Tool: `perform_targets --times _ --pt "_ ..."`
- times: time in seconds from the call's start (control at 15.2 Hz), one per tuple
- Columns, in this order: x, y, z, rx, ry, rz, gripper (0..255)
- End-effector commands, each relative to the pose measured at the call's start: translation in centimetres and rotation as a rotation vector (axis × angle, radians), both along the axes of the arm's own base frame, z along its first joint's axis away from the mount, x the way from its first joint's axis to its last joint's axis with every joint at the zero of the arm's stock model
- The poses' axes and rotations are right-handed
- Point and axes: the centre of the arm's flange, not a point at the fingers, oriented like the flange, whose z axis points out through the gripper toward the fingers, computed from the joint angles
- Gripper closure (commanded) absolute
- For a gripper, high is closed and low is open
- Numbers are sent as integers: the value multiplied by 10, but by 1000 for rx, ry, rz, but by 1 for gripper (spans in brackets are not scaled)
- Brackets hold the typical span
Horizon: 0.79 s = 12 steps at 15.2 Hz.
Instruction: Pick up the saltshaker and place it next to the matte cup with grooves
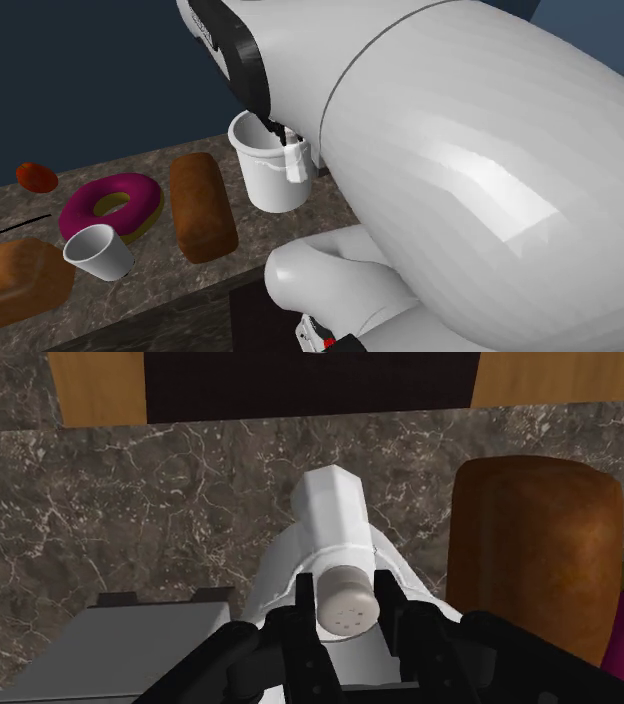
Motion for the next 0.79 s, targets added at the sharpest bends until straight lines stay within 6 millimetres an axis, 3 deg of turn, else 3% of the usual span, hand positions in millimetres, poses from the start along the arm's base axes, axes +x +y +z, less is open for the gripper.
perform_targets --times 0.0,0.73 --pt "0 28 -2 1 0 -1 255" --pt "1 173 -2 1 0 -1 255"
